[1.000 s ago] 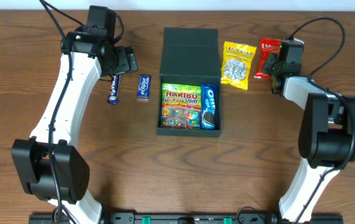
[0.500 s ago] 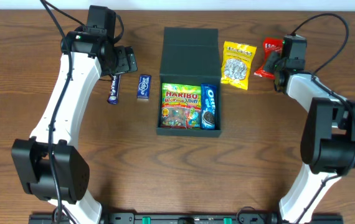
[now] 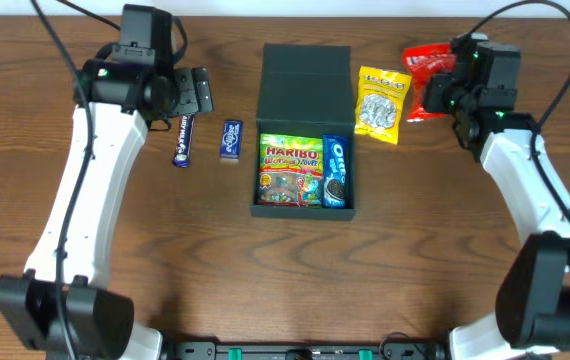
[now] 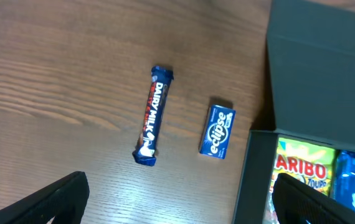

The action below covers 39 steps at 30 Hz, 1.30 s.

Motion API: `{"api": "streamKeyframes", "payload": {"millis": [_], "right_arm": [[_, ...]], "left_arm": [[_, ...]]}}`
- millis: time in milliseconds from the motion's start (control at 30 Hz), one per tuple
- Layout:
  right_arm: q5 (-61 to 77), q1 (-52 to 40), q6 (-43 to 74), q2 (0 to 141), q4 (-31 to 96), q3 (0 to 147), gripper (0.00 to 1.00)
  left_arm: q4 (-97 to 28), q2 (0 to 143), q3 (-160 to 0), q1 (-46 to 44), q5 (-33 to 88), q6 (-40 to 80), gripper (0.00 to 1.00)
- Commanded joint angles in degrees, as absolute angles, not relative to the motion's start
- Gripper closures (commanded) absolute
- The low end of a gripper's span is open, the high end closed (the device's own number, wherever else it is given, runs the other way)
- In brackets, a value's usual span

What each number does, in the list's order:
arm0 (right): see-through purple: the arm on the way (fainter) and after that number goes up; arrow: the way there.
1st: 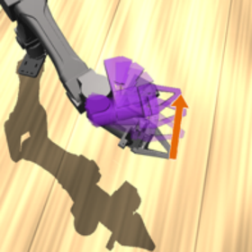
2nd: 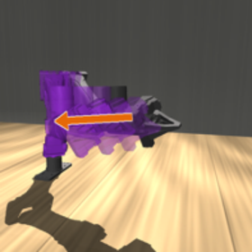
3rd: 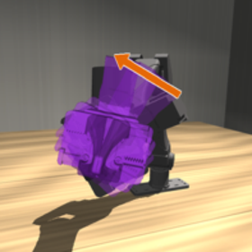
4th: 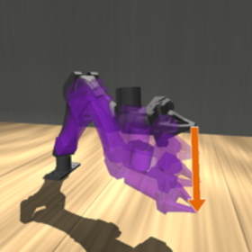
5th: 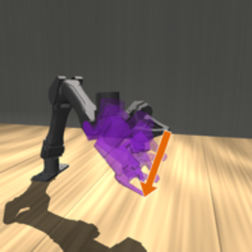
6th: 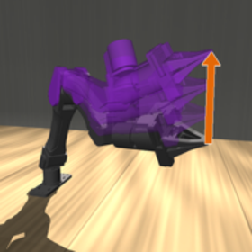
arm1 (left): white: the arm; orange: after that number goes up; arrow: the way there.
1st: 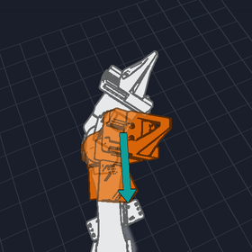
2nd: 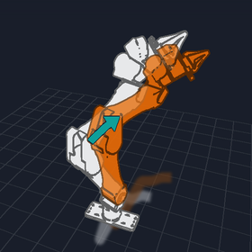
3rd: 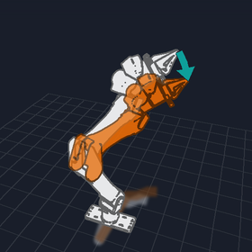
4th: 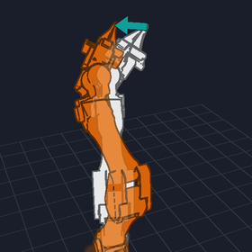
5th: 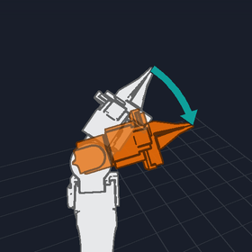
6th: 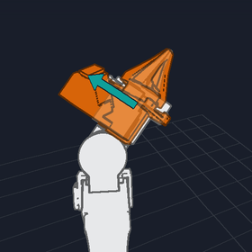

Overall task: Pack container
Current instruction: 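Reach the right gripper to the red Hacks bag and grasp it, then lower the red Hacks bag into the box and open the right gripper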

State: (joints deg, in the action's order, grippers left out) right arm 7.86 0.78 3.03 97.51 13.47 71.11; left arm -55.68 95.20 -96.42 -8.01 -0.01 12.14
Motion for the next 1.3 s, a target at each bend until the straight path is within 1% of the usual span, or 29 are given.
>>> {"api": "streamKeyframes", "payload": {"millis": [0, 67, 200, 467, 633, 733, 1000, 1167, 1233, 1267], "right_arm": [[15.57, -2.04, -1.43, 95.42, 14.24, 71.2, 0.99], [20.05, -4.45, -2.07, 95.13, 14.41, 71.2, 0.99], [26.65, -10.52, -9.19, 95.13, 14.39, 71.2, 0.99], [29.02, -20.01, -25.19, 95.15, 14.85, 71.18, 0.99], [29.41, -24.14, -36.21, 95.98, 19.49, 71.18, 0.99], [31.81, -24.45, -42.3, 97.84, 23.2, 71.18, 0.99], [31.97, -24.12, -45.32, 105.8, 23.62, 71.18, 0.99], [31.97, -23.22, -45.98, 107.74, 22.87, 71.18, 0.99], [31.46, -23.22, -45.93, 108.03, 22.06, 71.18, 0.69], [30.52, -23.22, -45.93, 108.03, 21.41, 71.18, 0.18]], "left_arm": [[-56.6, 92.53, -97.62, -7.55, -0.58, 10.41, 0.05], [-57.71, 90.17, -97.62, -7.31, -0.58, 10.31, 0.05], [-60.25, 85.56, -97.62, -6.66, -0.6, 10.22, 0.05], [-62.33, 80.79, -97.62, -6.66, -0.54, 10.26, 0.05], [-63.29, 80.12, -97.62, -6.66, -0.54, 10.24, 0.05], [-63.2, 80.12, -97.62, -6.66, -0.54, 10.26, 0.05], [-63.2, 80.12, -97.62, -6.66, -0.47, 10.26, 0.05], [-63.2, 80.12, -97.62, -6.66, -0.47, 10.26, 0.05], [-63.18, 80.12, -97.62, -6.66, -0.47, 10.26, 0.05], [-63.2, 80.12, -97.62, -6.66, -0.47, 10.24, 0.05]]}}
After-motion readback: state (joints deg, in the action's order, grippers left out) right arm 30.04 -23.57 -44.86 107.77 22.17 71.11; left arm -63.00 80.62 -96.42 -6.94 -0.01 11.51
